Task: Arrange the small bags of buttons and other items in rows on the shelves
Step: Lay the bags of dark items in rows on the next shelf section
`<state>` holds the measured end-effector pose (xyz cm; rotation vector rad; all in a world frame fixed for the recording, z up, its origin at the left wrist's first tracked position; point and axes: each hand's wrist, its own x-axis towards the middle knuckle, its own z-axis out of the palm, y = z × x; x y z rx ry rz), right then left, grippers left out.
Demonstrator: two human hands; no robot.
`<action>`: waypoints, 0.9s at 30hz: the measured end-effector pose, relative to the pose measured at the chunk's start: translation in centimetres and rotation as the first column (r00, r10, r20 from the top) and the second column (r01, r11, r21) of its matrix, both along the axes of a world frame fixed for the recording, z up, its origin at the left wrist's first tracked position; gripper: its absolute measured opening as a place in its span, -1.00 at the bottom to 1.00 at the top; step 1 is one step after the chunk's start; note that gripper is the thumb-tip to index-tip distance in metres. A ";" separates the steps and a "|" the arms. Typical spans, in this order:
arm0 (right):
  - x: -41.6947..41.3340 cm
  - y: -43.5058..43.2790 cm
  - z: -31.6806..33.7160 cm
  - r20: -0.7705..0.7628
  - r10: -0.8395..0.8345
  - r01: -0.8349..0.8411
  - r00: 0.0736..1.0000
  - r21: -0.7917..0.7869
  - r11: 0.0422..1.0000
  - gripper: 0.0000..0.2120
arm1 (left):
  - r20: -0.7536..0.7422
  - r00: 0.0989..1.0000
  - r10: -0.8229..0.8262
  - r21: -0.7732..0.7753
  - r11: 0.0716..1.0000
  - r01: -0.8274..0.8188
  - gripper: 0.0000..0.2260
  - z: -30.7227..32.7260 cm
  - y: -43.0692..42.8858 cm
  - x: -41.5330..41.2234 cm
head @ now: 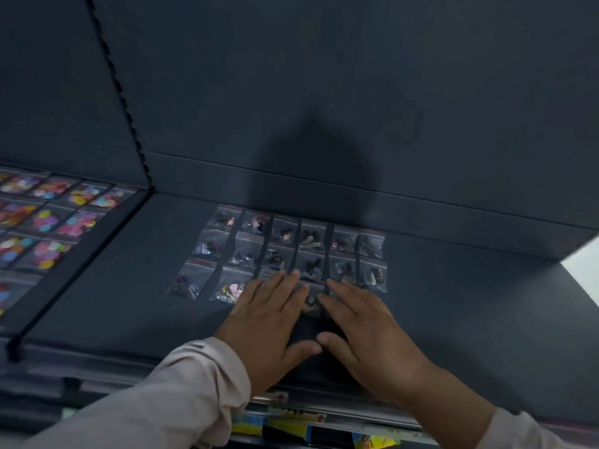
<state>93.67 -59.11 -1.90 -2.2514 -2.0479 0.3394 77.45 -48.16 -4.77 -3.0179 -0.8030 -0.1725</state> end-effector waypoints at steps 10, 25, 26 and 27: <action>-8.4 5.5 1.9 0.128 0.151 -0.164 0.980 0.096 0.982 -0.42 | 0.113 0.980 0.166 0.083 0.981 -0.175 -0.46 3.6 2.8 -10.1; -38.1 17.9 6.1 0.138 0.421 -0.439 0.896 0.145 0.887 -0.45 | 0.055 0.833 0.550 0.115 0.826 -0.552 -0.39 9.3 8.7 -44.1; -40.0 18.6 6.3 0.134 0.432 -0.449 0.892 0.151 0.880 -0.46 | 0.062 0.829 0.556 0.103 0.823 -0.559 -0.37 9.7 8.9 -46.0; -41.9 19.1 6.6 0.122 0.438 -0.453 0.891 0.161 0.877 -0.46 | 0.051 0.821 0.568 0.080 0.817 -0.570 -0.34 10.0 9.2 -47.9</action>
